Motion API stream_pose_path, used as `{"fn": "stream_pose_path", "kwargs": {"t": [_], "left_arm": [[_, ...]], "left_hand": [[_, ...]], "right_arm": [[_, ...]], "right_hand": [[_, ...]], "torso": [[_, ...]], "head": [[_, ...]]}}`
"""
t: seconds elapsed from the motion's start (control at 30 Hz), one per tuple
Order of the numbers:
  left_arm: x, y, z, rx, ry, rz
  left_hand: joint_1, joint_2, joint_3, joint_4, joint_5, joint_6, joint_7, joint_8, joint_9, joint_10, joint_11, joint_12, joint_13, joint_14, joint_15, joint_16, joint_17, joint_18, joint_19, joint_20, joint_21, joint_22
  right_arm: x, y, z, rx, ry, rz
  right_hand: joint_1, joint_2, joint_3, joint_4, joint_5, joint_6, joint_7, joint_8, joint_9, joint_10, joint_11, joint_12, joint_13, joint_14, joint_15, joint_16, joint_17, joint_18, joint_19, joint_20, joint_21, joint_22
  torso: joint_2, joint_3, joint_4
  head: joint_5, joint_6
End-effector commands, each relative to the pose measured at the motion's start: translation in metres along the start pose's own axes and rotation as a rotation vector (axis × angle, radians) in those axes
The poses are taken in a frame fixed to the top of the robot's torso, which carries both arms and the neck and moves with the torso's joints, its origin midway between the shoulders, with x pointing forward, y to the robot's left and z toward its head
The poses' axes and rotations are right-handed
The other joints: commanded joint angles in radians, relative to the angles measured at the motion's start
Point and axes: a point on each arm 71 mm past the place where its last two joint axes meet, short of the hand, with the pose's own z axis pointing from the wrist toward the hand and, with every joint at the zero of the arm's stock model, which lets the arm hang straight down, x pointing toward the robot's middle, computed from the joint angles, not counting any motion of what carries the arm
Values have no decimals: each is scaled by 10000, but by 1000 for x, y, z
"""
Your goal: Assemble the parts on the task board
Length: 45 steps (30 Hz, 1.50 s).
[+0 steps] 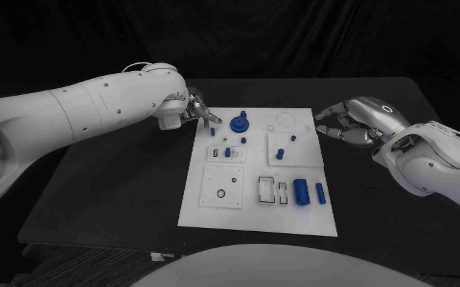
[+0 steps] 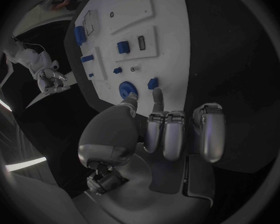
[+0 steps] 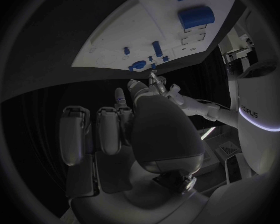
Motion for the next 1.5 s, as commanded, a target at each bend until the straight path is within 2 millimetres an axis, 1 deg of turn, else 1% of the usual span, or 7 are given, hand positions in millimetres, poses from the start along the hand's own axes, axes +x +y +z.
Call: {"fn": "stream_pose_path", "kwargs": {"t": [0.03, 0.17, 0.3, 0.47, 0.93, 1.3, 1.5], "left_arm": [[4, -4, 2, 336, 276, 142], [6, -3, 3, 352, 320, 140], [8, -2, 4, 324, 381, 149], [8, -2, 5, 294, 396, 144], [12, -1, 7, 163, 547, 192], [13, 0, 9, 146, 503, 129], [13, 0, 9, 130, 543, 149]], "left_hand": [[-31, 75, -48, 32, -31, 51, 17, -48, -2, 1049, 68, 35, 2635, 1055, 66, 27, 2635, 72, -21, 55, -47, 1719], [58, 103, -40, -9, 8, 131, -3, -29, 14, 1049, 55, 35, 2635, 1055, 65, 27, 2635, 76, -28, 62, -58, 1720], [165, 140, -14, -65, 54, 166, -14, -32, 24, 1049, 47, 35, 2635, 1055, 62, 27, 2635, 84, -50, 65, -86, 1712], [245, 161, 3, -114, 99, 174, -18, -45, 30, 1049, 44, 35, 2635, 1055, 60, 27, 2635, 91, -71, 66, -112, 1704], [377, 203, 43, -200, 175, 186, -23, -66, 41, 1049, 40, 35, 2635, 1055, 58, 27, 2635, 98, -94, 66, -141, 1700], [545, 284, 116, -335, 545, 132, -7, -156, 52, 1049, 53, 35, 2635, 1055, 69, 27, 2635, 104, -120, 73, -175, 1711], [565, 288, 126, -353, 585, 129, -9, -164, 53, 1049, 53, 35, 2635, 1055, 69, 27, 2635, 105, -126, 74, -183, 1709]], "right_arm": [[1, 0, -1, 106, 90, 27], [1, 0, -1, 109, 105, 29], [1, 0, -1, 109, 115, 34], [2, 0, -1, 103, 125, 37], [2, 1, 0, 89, 141, 39], [2, 0, -1, 115, 173, 30], [2, 0, -1, 117, 182, 31]], "right_hand": [[46, 7, 56, -6, 66, 20, 32, -49, -12, 350, 60, -36, -379, 494, 69, -42, -4, -156, 550, 64, -38, 2319], [46, 7, 56, -6, 66, 20, 32, -49, -12, 350, 60, -36, -379, 494, 69, -42, -4, -156, 550, 64, -38, 2319], [46, 7, 56, -6, 66, 20, 32, -49, -12, 350, 60, -36, -379, 494, 69, -42, -4, -156, 550, 64, -38, 2319], [46, 7, 56, -6, 66, 20, 32, -49, -12, 350, 60, -36, -379, 494, 69, -42, -4, -156, 550, 64, -38, 2319], [46, 7, 56, -6, 66, 20, 32, -49, -12, 350, 60, -36, -379, 494, 69, -42, -4, -156, 550, 64, -38, 2319], [46, 10, 82, -3, 71, 50, 28, -49, -20, 344, 59, -42, -391, 492, 71, -47, -20, -152, 544, 68, -52, 2314], [49, 11, 87, -5, 73, 58, 27, -47, -21, 345, 59, -39, -387, 493, 72, -45, -14, -155, 549, 69, -42, 2318]], "torso": [[8, -5, -2], [-1, -6, -2], [-3, -1, 0], [2, -10, 6], [-9, -9, -16], [-12, -6, -10], [-5, -6, -15]], "head": [[18, -2], [100, -2], [136, -2], [138, -2], [130, -2], [116, -2], [136, -2]]}}
